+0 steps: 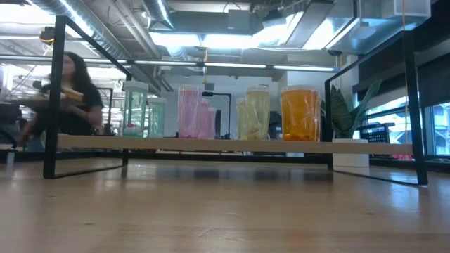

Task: Pick and place medicine bottles onto shelf by color
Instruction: Return to Home Position

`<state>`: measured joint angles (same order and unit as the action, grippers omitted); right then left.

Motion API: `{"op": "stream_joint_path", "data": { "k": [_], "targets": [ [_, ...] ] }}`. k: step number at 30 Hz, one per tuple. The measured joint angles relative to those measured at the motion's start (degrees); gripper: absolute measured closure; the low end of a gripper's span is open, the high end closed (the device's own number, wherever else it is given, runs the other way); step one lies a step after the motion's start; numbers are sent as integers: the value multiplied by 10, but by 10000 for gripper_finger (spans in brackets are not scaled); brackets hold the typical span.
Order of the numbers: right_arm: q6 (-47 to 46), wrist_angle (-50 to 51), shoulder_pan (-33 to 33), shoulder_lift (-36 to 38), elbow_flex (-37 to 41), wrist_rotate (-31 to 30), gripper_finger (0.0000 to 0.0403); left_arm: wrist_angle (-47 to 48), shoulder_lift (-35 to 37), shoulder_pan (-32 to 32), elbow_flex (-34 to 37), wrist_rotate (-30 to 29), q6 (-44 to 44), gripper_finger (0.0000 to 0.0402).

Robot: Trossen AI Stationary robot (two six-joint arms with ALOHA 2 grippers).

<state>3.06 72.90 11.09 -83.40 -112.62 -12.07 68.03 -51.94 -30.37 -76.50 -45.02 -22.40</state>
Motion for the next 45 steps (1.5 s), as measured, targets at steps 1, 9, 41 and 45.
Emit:
{"op": "stream_joint_path", "data": {
  "k": [1,9,41,45],
  "targets": [
    [5,4,0,3,0,9,295,-5,13,-3,15,-2,0,400],
    [18,-1,0,57,2,82,388,-85,149,-32,146,-2,13,400],
    [-64,-584,0,570,738,178,394,-378,517,-49,424,133,211,400],
    [-79,-624,0,616,798,179,397,-404,517,-49,437,163,221,400]
  ]
}}
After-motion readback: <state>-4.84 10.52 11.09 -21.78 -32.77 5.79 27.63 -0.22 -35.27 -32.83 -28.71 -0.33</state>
